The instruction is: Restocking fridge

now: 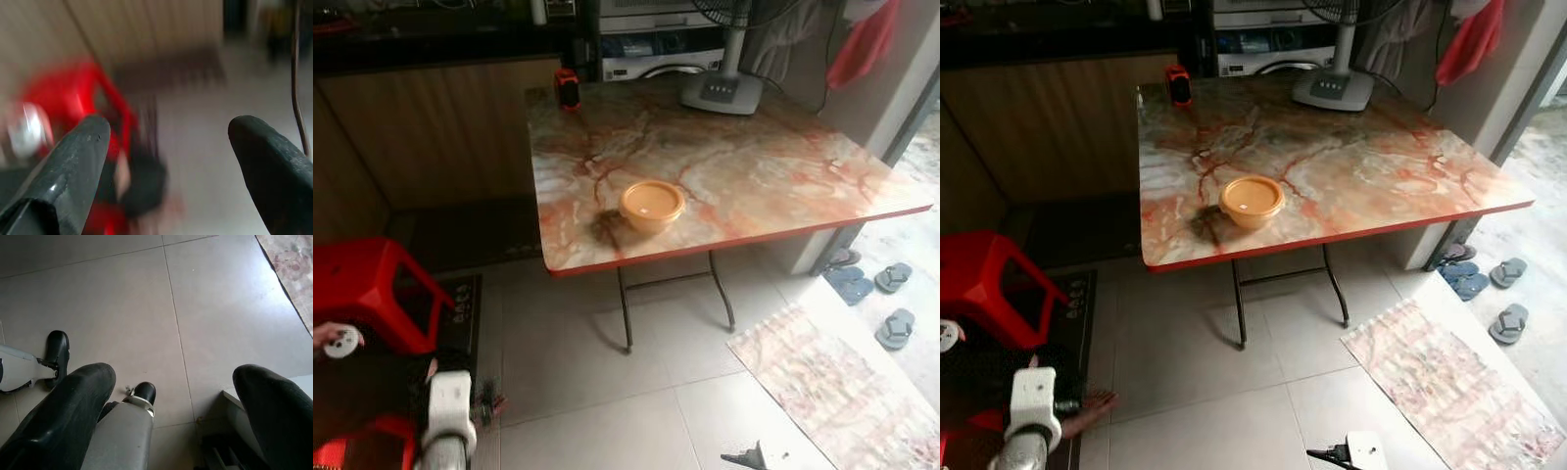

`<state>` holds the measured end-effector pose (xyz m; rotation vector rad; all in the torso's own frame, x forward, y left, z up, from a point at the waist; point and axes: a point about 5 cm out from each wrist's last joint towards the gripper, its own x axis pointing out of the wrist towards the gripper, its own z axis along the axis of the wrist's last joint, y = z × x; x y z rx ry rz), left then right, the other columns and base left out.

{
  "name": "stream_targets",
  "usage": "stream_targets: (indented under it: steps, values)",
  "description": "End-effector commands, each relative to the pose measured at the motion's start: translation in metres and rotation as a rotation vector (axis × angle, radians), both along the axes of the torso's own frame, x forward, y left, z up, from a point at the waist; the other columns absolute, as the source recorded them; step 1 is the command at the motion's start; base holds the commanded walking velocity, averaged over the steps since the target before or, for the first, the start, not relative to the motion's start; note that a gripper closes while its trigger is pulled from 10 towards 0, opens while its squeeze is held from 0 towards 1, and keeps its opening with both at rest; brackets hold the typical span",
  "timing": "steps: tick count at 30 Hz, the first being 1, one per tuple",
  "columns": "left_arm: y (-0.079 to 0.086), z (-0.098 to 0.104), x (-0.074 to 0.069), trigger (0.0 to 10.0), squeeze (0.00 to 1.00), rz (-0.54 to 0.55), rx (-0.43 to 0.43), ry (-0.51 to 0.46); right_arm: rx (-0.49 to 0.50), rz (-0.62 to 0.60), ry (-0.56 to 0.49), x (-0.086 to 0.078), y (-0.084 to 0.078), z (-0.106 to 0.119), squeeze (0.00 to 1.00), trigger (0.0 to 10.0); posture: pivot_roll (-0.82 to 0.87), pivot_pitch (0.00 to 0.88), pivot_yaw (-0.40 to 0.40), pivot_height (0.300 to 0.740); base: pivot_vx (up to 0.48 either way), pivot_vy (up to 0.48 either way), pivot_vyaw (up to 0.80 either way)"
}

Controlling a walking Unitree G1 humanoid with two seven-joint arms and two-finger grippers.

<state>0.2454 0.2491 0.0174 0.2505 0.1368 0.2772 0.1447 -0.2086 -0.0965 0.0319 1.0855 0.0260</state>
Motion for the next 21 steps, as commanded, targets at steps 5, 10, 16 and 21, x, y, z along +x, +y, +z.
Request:
stream_targets:
  steps: [5,10,16,21]
  values:
    - [-0.022,0.033,0.011,10.0,0.00,-0.098,0.074,-0.175,0.001,0.002,0.008,0.000,-0.001,0.000,0.00,10.0,0.08,0.005,-0.015,0.740,0.000,0.000,0.00]
    - [-0.046,0.059,0.015,10.0,0.00,-0.189,0.109,-0.290,0.000,0.006,0.009,0.000,-0.001,0.000,0.00,10.0,0.08,0.006,-0.014,0.740,0.000,0.000,0.00]
    - [-0.068,0.088,0.021,10.0,0.00,-0.240,0.093,-0.376,0.001,0.009,0.008,0.001,-0.002,0.001,0.00,10.0,0.09,0.009,-0.019,0.740,0.000,0.000,0.00]
    - [-0.080,0.100,0.026,10.0,0.00,-0.270,0.073,-0.398,0.008,0.003,-0.001,0.001,-0.001,0.001,0.00,10.0,0.08,0.008,-0.015,0.740,0.000,0.000,0.00]
